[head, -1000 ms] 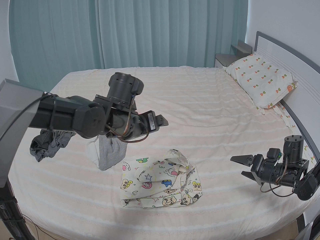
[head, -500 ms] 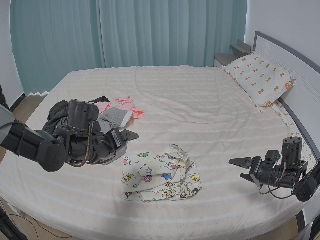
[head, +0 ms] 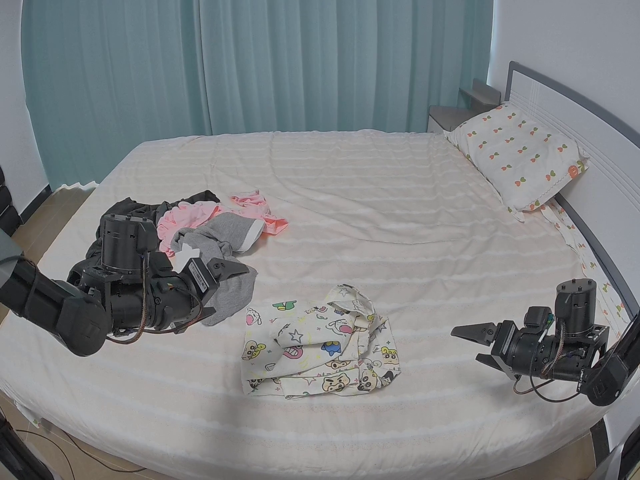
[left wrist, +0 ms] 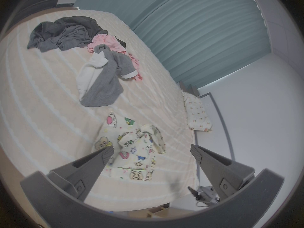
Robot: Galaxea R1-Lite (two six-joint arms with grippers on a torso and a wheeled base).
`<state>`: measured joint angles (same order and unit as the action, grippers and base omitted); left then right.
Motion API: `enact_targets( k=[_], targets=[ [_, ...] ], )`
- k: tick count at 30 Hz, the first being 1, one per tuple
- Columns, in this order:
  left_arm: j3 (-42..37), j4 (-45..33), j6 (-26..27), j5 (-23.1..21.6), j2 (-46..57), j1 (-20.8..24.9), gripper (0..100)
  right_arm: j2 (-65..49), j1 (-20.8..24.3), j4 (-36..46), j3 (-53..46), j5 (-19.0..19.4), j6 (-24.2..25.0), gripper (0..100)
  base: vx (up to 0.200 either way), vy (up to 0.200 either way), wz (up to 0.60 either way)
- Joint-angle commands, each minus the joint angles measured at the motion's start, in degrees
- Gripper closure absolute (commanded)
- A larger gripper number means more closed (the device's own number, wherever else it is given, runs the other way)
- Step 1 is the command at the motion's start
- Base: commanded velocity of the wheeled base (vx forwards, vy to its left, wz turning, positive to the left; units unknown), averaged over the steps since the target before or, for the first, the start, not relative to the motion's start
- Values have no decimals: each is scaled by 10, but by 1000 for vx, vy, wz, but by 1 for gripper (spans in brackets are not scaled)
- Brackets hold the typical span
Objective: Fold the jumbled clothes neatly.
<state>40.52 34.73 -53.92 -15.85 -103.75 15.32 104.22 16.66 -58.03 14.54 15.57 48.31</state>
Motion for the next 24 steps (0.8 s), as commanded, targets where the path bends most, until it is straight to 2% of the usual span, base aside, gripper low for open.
enact_targets(
  k=[1,6,12,15,20,24],
  targets=[
    [-25,32,-21,-19,-25,-21,0,28,16,-2,1,-19,-9,0,0,200,0],
    [-50,89,-25,-30,-54,-40,0,36,25,-28,0,-33,-9,0,0,200,0],
    [-51,96,-44,-33,-63,-50,0,42,32,-39,-4,-34,-9,0,0,200,0],
    [-52,96,-44,-46,-70,-56,0,45,34,-39,0,-50,-9,0,0,200,0],
    [-70,100,-44,-71,-78,-61,0,48,34,-63,16,-63,2,0,0,0,0],
    [-108,158,-44,-108,-94,-62,0,84,68,-84,51,-69,52,0,0,0,0]
  ],
)
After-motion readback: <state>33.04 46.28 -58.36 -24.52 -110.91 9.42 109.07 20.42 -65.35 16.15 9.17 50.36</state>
